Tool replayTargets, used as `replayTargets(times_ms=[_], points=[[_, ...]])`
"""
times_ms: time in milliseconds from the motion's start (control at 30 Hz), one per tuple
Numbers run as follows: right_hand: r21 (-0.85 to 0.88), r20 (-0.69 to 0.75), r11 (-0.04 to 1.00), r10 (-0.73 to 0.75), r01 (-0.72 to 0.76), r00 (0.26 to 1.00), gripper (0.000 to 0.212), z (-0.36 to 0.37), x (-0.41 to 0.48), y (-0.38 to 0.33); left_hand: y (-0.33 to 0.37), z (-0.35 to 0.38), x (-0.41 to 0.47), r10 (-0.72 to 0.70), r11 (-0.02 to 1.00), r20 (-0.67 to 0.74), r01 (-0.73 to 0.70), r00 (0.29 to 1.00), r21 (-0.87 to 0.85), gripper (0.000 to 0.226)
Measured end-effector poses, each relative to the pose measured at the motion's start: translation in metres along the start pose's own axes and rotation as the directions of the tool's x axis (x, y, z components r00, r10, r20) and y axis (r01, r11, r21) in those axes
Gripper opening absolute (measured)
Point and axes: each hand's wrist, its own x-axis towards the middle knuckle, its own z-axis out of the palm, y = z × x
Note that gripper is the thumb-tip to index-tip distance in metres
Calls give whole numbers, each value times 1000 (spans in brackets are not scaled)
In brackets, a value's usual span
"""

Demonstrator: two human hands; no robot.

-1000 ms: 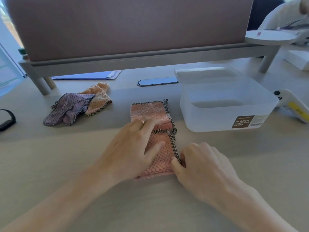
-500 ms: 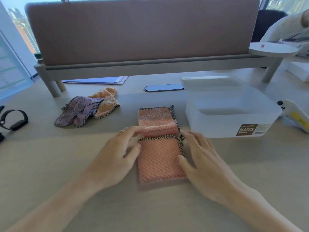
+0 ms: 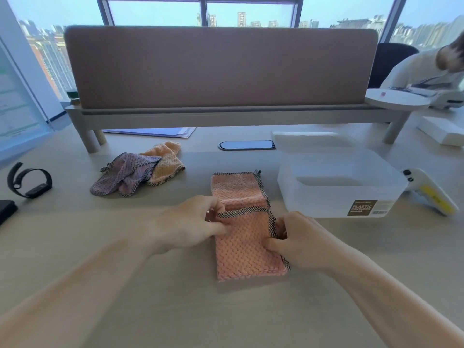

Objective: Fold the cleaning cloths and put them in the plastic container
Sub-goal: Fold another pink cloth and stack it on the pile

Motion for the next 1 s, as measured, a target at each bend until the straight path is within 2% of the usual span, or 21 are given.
replayTargets(times_ms=[67, 133, 167, 233, 300, 333, 400, 467, 533, 700, 867, 1000], points=[[182, -2, 983, -25, 25, 1000, 24, -2, 0, -1, 4, -3, -4, -23, 953, -14, 18, 1000, -302, 14], [446, -54, 895, 7, 17, 999, 13, -10, 4, -9, 12, -12, -2, -41, 874, -73, 0, 996, -485, 16], [551, -87, 834, 39, 15, 995, 10, -16, 9, -15, 16, -19, 2, -51, 837, -117, -21, 992, -547, 18], [696, -128, 718, 87, 27, 988, 24, -27, 24, -31, 25, -33, 17, -94, 789, -208, -54, 974, -612, 19], [760, -142, 648, 105, 41, 984, 34, -32, 45, -44, 28, -45, 39, -146, 807, -311, -69, 939, -586, 22], [741, -151, 670, 110, 40, 982, 39, -32, 56, -49, 27, -48, 51, -165, 831, -358, -66, 919, -552, 23], [615, -196, 788, 130, 19, 972, 53, -27, 76, -55, 20, -51, 70, -198, 870, -423, -40, 884, -492, 26], [453, -256, 892, 131, -1, 958, 58, -25, 89, -57, 9, -48, 83, -215, 901, -440, 3, 872, -434, 30], [337, -297, 942, 113, -7, 948, 65, -23, 96, -56, 0, -41, 89, -206, 928, -445, 29, 871, -372, 36], [132, -350, 991, 35, 12, 936, 66, -14, 99, -43, -13, -22, 98, -100, 981, -526, -5, 845, -194, 41], [92, -384, 996, 18, 18, 923, 65, -11, 103, -38, -14, -20, 100, -23, 991, -583, -59, 812, -122, 39], [1, -331, 1000, 2, -1, 944, 59, -5, 103, -37, -16, -18, 101, -3, 997, -572, -42, 820, -66, 40]])
